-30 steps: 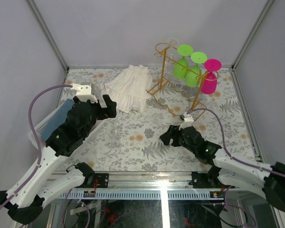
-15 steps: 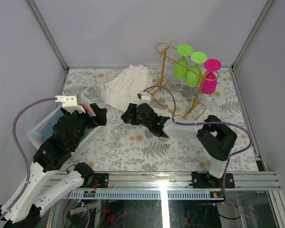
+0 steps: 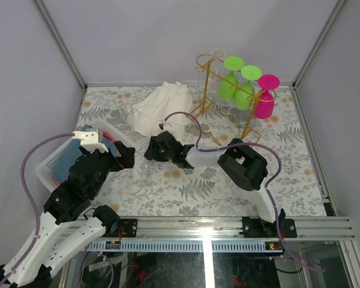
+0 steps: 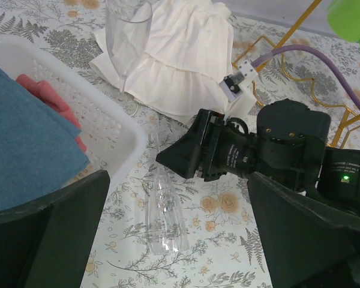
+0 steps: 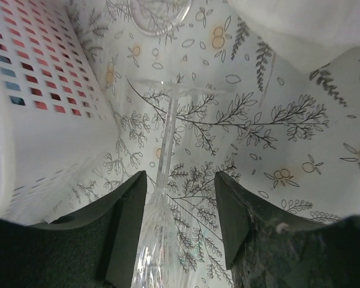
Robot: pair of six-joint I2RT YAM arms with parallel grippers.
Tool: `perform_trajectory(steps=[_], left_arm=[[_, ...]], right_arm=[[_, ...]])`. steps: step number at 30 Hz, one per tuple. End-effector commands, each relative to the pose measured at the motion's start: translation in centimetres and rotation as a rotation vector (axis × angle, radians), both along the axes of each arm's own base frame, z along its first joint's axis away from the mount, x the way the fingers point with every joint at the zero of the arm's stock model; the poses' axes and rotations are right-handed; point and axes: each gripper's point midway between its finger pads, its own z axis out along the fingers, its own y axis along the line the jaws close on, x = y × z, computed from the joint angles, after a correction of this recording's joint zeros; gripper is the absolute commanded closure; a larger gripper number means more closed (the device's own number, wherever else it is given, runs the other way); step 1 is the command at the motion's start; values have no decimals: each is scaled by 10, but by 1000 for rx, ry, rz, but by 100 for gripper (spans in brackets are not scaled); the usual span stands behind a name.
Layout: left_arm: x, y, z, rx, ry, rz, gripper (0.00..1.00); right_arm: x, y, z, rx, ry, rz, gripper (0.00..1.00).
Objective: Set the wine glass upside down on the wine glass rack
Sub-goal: Pick up the wine glass at the center of the board.
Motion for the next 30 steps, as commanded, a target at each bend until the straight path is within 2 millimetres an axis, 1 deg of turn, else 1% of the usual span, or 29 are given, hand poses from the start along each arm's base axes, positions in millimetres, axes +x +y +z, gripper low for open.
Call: perform_trajectory(steps=[1, 5, 14, 18, 22, 26, 28, 30], left_arm=[[-1, 3, 1, -21, -11, 13, 2], [-1, 1, -2, -19, -6, 8, 2], [-1, 4, -3, -16, -8, 24, 2], [-1, 6, -4, -14, -8, 31, 2], [0, 7, -4, -14, -7, 40, 2], [0, 8, -5, -13, -3, 44, 2], [0, 8, -5, -14, -4, 48, 2], [0, 9, -5, -14, -5, 51, 2]], right_arm=[[-7, 28, 22, 62, -14, 62, 45], [-9, 27, 12, 54, 0, 64, 49], [-14, 30, -8, 47, 40, 80, 66], [-16, 32, -10, 55, 50, 86, 73], [-13, 27, -3, 68, 34, 75, 85], [-9, 24, 10, 106, 15, 75, 95], [-7, 23, 21, 142, -3, 82, 100], [-6, 20, 34, 170, -26, 88, 100]])
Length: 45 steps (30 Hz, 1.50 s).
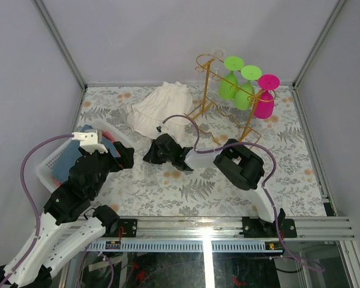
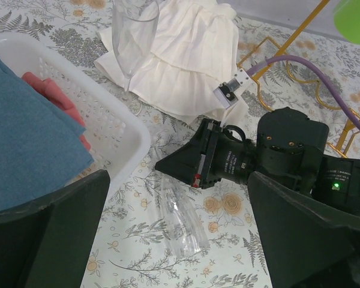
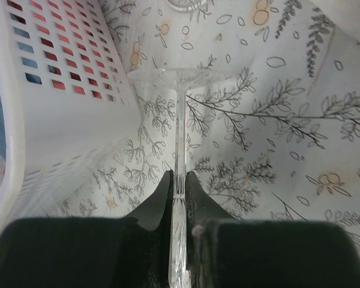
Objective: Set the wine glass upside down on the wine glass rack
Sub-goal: Pick up the wine glass at the center of the board.
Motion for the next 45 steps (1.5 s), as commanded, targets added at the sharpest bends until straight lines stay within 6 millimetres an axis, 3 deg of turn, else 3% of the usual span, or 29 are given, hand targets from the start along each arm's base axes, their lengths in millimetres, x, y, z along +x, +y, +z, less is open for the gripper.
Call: perform_trajectory(steps=[1, 8, 18, 25, 30, 34, 35, 38, 45], left_arm=[[1, 6, -1, -5, -5, 34, 2], [1, 13, -2, -3, -5, 76, 2], [0, 21, 0, -6, -13, 119, 2], [2, 21, -4, 8, 6, 127, 2], [2, 24, -5, 10, 6, 138, 2], [2, 24, -5, 10, 6, 139, 1], [2, 23, -5, 10, 6, 137, 1], [3, 22, -5, 10, 9, 133, 1], [2, 21, -6, 11, 8, 127, 1]], right_arm=[[8, -3, 52, 106, -90, 12, 100], [8, -28, 107, 123, -244, 3, 100], [10, -102, 161, 14, -661, -75, 100], [46, -145, 206, -242, -1064, -204, 100], [65, -161, 234, -378, -1281, -224, 100], [79, -172, 264, -305, -1423, -257, 100], [89, -173, 260, -288, -1431, -247, 100], [106, -182, 273, -200, -1466, -281, 100], [133, -194, 300, -81, -1560, -416, 100]])
